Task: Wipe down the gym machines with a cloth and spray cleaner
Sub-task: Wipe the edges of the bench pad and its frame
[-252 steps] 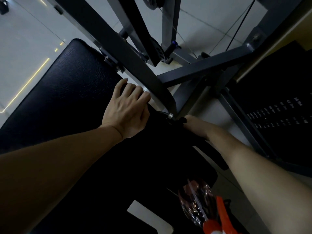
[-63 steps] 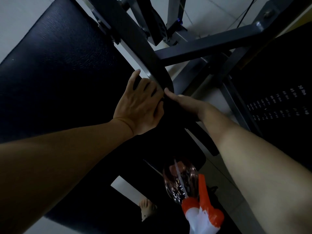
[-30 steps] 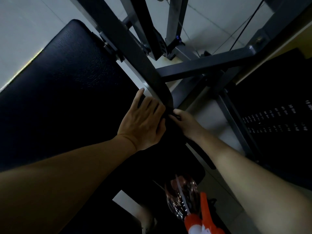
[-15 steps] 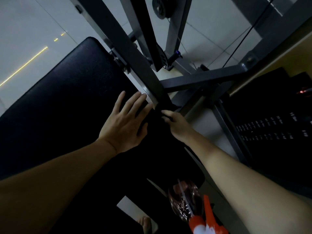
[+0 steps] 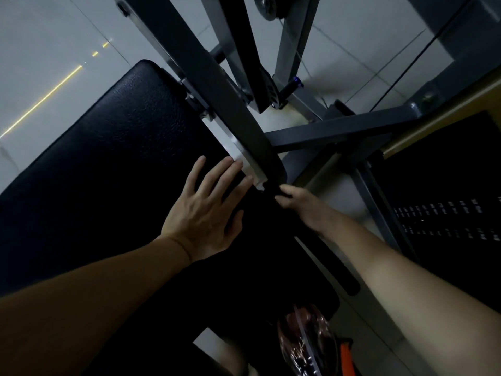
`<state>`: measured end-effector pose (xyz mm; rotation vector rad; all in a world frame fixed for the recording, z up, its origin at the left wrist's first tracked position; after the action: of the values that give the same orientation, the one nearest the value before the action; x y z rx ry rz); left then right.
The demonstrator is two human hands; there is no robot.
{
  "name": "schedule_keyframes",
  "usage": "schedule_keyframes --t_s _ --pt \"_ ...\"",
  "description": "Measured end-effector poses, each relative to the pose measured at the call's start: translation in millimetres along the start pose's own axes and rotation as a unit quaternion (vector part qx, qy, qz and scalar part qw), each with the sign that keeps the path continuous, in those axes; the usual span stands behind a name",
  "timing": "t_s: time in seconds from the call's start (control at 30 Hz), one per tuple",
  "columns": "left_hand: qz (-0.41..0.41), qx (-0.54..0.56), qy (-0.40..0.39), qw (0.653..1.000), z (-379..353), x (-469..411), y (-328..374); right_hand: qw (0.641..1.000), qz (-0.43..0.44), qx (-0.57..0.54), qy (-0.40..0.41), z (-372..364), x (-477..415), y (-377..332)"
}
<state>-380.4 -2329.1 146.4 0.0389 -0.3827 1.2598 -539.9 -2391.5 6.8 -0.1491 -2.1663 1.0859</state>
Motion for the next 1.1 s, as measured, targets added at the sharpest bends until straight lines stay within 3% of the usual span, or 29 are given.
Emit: schedule_keyframes --t_s 0.13,0.3,0.4,0.5,0.67,0.7,0.8,0.83,0.93,1.0,1.1 --pt "0.001 -0.012 -0.003 1.0 -1 -1 0 0.979 0.005 0.204 0.022 -13 4 -10" --pt "0.005 -0.017 -0.004 1.0 0 -1 1 0.932 -0.154 0.324 0.059 -4 -40 -17" --pt "0.008 -0.015 -0.008 1.0 1 1 1 0.944 -0.144 0.296 0.037 -3 -51 -16" --pt "0.013 -0.015 -0.012 1.0 1 1 1 0.982 -0.053 0.167 0.067 -2 -33 -19" --pt "0.017 -0.016 -0.019 1.0 0 -1 1 0.969 0.001 0.246 0.031 -10 27 4" --pt "0.017 -0.017 -0.018 1.0 0 -1 1 0.956 -0.001 0.291 0.04 -9 37 8" --pt "0.019 -0.017 -0.008 1.0 1 0 2 0.873 -0.015 0.48 0.09 -3 43 1" --pt "0.018 -0.018 -0.006 1.0 1 -1 1 0.879 -0.023 0.468 0.085 -1 39 -1" --pt "0.014 -0.017 -0.002 1.0 2 1 0 0.971 -0.055 0.23 0.026 3 28 9" --pt "0.014 -0.018 -0.003 1.0 2 1 0 0.992 -0.06 0.109 0.003 5 29 18" --pt "0.013 -0.014 -0.006 1.0 1 1 0 0.978 -0.044 0.202 -0.009 7 45 18"
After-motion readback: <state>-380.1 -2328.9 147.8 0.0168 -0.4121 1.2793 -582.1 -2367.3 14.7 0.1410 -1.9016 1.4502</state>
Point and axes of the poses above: each hand's wrist, its own x-axis away from the middle knuckle, its own z-axis out of the back of the hand, y = z × x, the point moved 6 cm from there along -x, towards the middle knuckle, and after that the axes turned 12 degrees about -y, right-handed, at the moved point
